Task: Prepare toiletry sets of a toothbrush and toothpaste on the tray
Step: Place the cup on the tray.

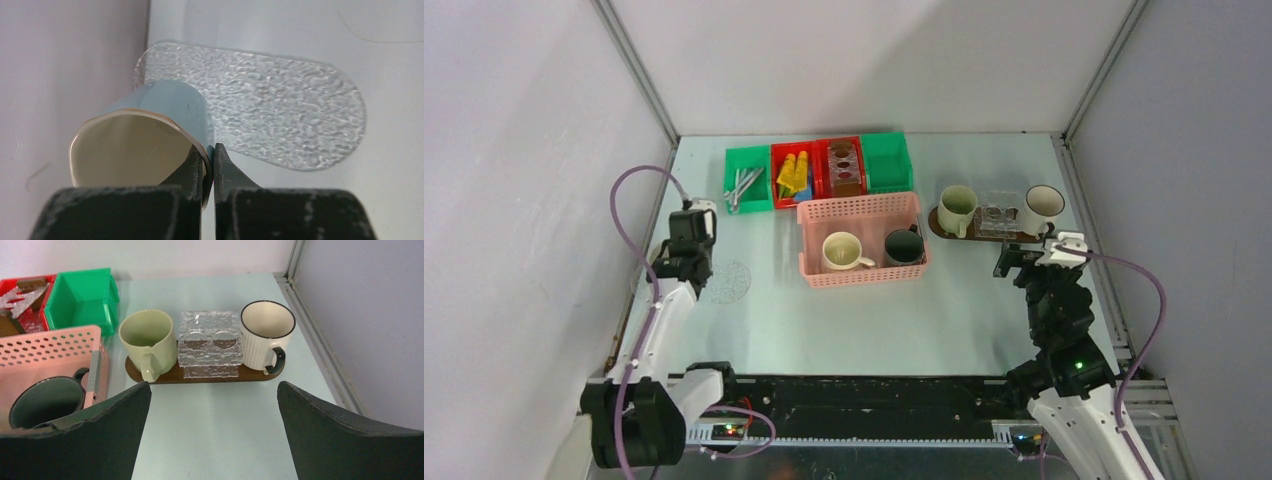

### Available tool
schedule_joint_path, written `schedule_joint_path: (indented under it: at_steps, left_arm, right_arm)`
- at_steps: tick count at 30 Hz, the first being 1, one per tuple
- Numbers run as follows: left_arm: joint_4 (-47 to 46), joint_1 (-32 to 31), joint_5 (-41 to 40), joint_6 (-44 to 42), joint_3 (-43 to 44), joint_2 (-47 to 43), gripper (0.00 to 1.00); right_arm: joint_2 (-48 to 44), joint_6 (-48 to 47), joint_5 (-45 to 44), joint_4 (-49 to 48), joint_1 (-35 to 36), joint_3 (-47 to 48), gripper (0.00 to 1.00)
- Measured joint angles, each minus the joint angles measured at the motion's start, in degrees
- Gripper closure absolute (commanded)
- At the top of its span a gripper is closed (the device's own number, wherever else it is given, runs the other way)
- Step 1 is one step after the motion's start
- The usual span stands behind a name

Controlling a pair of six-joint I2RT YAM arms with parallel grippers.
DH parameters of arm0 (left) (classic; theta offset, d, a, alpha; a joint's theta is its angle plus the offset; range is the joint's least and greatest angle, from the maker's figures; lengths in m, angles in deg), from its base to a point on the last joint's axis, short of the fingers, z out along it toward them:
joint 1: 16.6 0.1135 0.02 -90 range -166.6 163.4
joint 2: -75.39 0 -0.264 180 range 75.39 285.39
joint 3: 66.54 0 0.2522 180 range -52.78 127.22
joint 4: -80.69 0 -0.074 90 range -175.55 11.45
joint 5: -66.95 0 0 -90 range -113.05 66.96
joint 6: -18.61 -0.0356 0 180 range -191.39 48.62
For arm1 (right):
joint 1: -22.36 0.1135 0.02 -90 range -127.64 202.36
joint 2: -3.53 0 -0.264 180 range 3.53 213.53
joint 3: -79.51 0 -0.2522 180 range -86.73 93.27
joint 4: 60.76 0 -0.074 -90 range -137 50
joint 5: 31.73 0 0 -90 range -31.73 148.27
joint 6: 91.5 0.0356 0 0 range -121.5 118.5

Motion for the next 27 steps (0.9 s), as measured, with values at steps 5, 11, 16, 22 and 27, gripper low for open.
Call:
schedule_joint_path:
  at_steps: [5,11,16,22,27]
  left_arm:
    - [-1.31,8.15,4.98,-1.86,0.24,0.15,1.00]
    - [-1.25,15.63,10.38,-1.92,2.95,3.37,0.96]
    - [-0.57,18.27,13.62,-2.01,4.72,8.31,0.91]
    - [0.76,19.89,14.53,-3.30,5.95,12.02,0.88]
    - [0.90,20.31,14.43,-4.96,6.54,13.81,0.84]
  right_arm:
    - [2.32,0.00,0.22,0.96,1.14,0.00,0.01]
    - [3.32,0.00,0.48,1.66,1.46,0.00,0.01]
    - [4.02,0.00,0.96,1.84,1.75,0.00,0.01]
    - [4.09,0.00,1.03,2.14,1.95,0.00,0.01]
    - [4.22,0.00,1.22,2.21,2.12,0.00,0.01]
